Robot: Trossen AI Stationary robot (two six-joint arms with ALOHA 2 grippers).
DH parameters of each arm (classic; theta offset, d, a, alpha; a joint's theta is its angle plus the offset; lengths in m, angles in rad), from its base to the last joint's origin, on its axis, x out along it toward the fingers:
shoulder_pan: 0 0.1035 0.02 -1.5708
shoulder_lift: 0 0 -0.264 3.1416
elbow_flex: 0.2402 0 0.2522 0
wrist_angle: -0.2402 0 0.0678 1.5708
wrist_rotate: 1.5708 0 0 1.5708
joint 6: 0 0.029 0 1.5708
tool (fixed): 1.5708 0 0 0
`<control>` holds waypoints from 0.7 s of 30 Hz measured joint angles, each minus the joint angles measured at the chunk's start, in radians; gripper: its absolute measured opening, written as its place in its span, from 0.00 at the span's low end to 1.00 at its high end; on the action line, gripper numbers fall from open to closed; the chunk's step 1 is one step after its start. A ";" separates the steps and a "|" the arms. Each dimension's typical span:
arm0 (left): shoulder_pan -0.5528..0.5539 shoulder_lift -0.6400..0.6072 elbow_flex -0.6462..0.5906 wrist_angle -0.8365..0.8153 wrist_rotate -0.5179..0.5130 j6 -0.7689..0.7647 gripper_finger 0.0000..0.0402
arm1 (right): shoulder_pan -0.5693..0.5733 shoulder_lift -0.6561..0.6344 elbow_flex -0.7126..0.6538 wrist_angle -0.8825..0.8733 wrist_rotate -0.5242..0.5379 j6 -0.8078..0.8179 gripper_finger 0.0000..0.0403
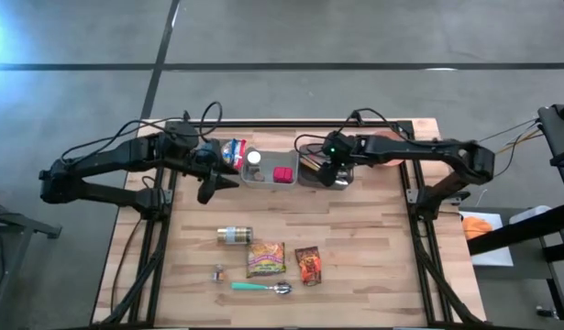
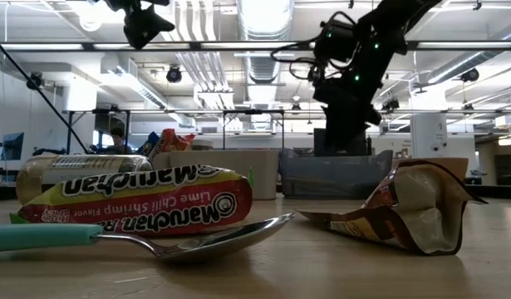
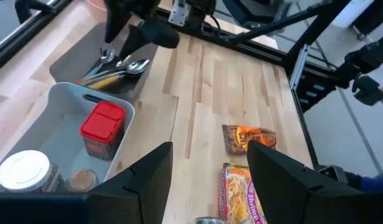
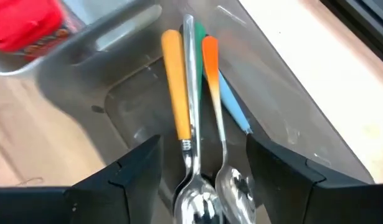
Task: Pick & Place Food Item
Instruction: Put the orange seasoning pack into the right gray bin
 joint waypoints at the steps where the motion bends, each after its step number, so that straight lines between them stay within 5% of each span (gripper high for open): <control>1: 0.000 0.000 0.000 0.004 0.000 -0.003 0.52 | 0.007 -0.011 0.000 -0.003 -0.001 0.005 0.57; 7: -0.010 -0.002 -0.021 0.077 -0.043 0.035 0.52 | 0.106 -0.085 0.000 -0.004 -0.067 -0.012 0.57; 14: -0.060 -0.051 -0.220 0.359 -0.085 -0.008 0.52 | 0.298 -0.137 0.000 -0.007 -0.080 -0.027 0.57; 21: -0.086 -0.048 -0.268 0.332 -0.086 -0.090 0.52 | 0.472 -0.095 0.000 0.009 -0.127 -0.139 0.57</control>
